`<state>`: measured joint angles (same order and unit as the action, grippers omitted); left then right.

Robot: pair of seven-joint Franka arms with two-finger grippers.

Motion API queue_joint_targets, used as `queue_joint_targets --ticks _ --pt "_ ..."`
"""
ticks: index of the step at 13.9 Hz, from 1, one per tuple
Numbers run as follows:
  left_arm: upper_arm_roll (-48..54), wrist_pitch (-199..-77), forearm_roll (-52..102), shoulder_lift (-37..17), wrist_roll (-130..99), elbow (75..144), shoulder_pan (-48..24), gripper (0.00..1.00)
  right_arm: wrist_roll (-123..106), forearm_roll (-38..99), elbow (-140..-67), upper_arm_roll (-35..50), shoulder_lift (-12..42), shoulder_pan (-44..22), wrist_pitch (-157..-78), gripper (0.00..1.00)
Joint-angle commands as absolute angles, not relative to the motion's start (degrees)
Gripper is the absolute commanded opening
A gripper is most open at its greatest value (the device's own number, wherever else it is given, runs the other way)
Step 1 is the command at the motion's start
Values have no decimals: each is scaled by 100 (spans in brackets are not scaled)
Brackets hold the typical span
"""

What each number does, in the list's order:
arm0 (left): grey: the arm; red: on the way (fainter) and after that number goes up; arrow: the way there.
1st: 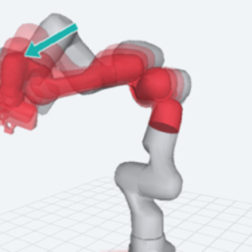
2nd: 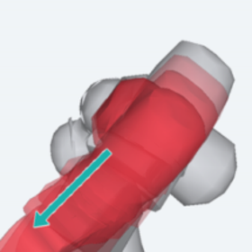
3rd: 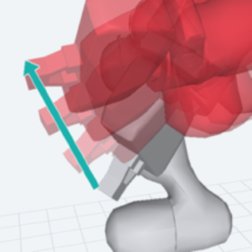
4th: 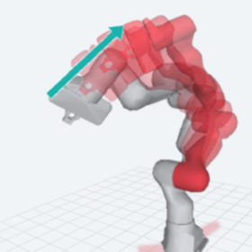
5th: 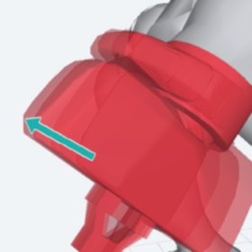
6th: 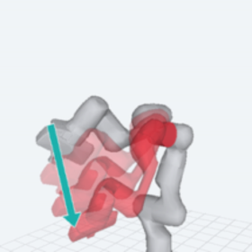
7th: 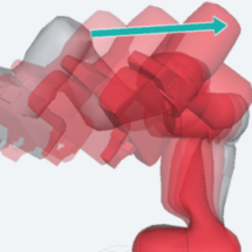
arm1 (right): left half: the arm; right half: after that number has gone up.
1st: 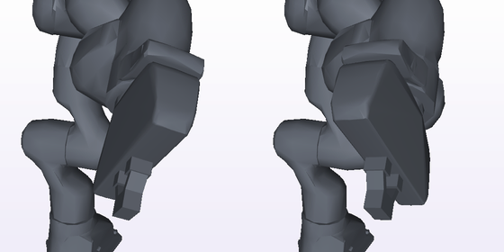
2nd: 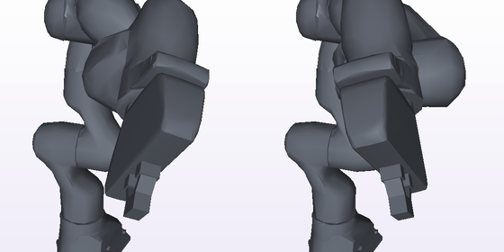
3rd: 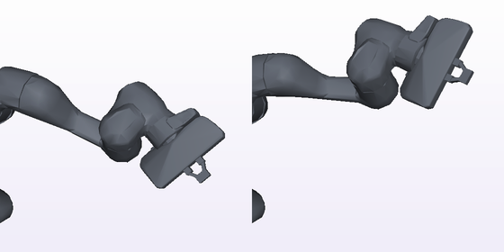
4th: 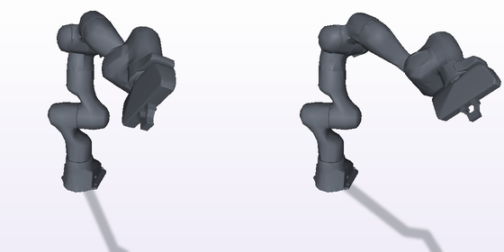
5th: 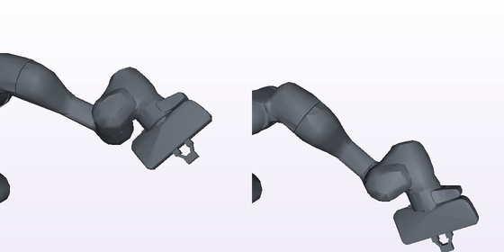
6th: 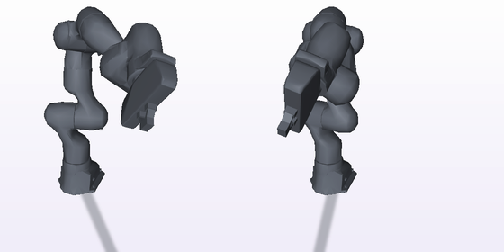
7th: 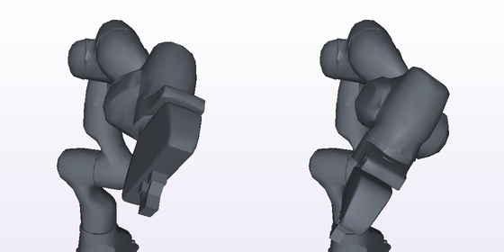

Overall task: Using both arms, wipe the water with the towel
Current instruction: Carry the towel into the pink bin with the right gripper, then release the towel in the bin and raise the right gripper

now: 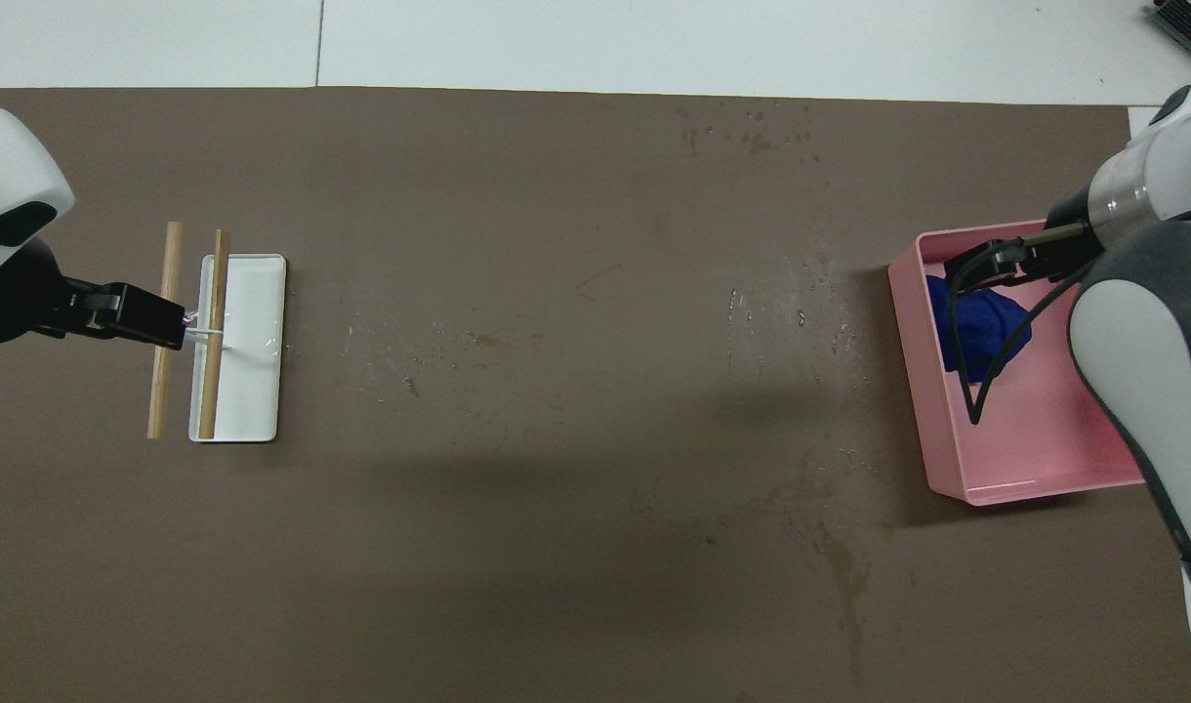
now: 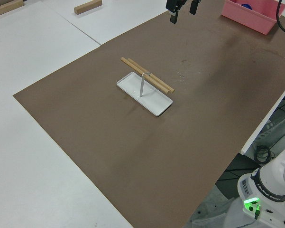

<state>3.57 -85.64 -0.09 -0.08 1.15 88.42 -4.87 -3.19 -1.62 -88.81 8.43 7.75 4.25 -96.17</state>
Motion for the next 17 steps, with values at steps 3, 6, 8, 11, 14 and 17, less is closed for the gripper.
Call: queue_joint_targets --ticks 3,6,8,11,14,17 --pt "404 -8561 -62 149 185 9009 -404 100 -220 -18 -8815 896 809 475 -9589 100" --pt "404 -8561 -62 149 185 9009 -404 100 -150 280 -8780 896 809 527 -9554 100" --pt "404 -8561 -62 149 185 9009 -404 100 -149 264 -8702 888 791 536 -9501 100" --pt "404 -8561 -62 149 185 9009 -404 100 -202 184 -8218 879 852 589 -9123 100" --pt "404 -8561 -62 149 185 9009 -413 100 -202 211 -8218 870 853 589 -9140 100" --pt "404 -8561 -53 149 185 9009 -404 100 -115 255 -8375 905 809 406 -9342 100"
